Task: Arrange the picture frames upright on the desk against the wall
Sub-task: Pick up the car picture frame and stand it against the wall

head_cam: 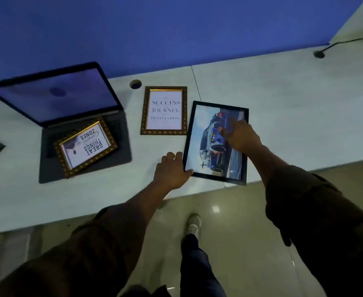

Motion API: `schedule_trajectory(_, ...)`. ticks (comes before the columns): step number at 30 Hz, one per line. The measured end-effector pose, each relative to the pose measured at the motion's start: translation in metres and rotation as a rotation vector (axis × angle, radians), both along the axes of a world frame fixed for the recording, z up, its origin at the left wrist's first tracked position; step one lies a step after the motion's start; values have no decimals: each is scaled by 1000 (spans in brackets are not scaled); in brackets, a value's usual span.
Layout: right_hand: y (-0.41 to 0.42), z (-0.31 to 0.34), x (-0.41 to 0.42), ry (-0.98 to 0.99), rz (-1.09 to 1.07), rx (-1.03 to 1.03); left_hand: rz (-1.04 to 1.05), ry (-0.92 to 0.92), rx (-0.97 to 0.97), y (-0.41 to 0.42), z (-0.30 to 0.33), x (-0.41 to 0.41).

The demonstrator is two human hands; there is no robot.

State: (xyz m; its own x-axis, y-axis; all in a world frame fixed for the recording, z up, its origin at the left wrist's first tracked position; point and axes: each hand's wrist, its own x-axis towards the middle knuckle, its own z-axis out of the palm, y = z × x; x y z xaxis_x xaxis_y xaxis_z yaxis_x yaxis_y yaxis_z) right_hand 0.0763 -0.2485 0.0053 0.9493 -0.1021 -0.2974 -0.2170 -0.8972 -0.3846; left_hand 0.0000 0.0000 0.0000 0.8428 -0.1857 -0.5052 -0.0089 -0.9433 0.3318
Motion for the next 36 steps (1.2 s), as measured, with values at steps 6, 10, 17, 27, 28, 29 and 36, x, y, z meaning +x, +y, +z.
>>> schedule_trajectory(6, -40, -32, 61, 85, -126, -87, 253, 77, -81, -19, -30, 17)
schedule_trajectory(10, -59, -50, 97, 94, 63, -189, 336, 85, -97, -32, -42, 24)
schedule_trajectory(17, -88, -66, 120, 36, 169, -360, 370, 75, -68, -50, -48, 25)
schedule_trajectory(27, -107, -59, 114, 131, 159, -195, 91, 60, 45, -64, -49, 52)
schedule_trajectory(28, -108, -59, 112, 128, 150, -207, 65, 43, 68, -65, -49, 51)
schedule_trajectory(29, -110, -62, 109, 118, 136, -224, 43, 22, 90, -65, -49, 49)
schedule_trajectory(36, -117, -62, 104, 207, 49, -135, -52, -117, 166, -57, -52, 38)
